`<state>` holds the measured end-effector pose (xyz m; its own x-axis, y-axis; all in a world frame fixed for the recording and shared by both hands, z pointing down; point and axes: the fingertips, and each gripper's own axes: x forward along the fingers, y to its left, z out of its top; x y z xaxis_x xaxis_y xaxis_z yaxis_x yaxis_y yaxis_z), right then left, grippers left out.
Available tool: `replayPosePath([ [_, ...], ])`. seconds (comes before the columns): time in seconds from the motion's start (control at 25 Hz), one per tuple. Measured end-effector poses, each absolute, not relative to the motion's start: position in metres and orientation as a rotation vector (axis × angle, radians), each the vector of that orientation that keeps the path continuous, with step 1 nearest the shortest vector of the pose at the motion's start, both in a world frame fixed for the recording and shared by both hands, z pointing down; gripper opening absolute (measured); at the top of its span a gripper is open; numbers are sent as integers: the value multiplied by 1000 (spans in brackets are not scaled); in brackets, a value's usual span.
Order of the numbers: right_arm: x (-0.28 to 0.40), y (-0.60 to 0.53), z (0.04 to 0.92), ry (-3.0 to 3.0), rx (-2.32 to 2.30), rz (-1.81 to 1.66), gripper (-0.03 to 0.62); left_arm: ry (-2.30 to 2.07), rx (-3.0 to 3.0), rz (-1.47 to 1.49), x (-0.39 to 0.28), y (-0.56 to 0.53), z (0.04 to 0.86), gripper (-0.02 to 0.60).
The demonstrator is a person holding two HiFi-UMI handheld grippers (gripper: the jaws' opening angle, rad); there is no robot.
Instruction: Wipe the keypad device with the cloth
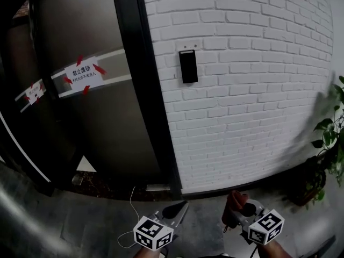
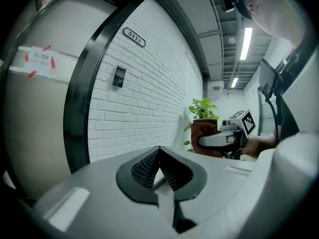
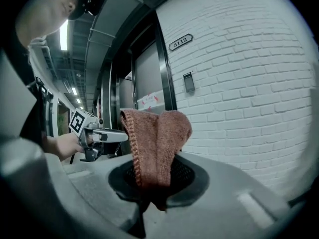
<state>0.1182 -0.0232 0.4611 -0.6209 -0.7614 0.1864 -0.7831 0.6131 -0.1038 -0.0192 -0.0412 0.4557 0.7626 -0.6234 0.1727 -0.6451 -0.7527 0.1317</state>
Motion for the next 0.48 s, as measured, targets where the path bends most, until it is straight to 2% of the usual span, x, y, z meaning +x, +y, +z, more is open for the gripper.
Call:
replayPosePath([
  [0.48,114,-21,462,-2678,1321,258,49,-973,2775,182,-21,-34,460,17],
])
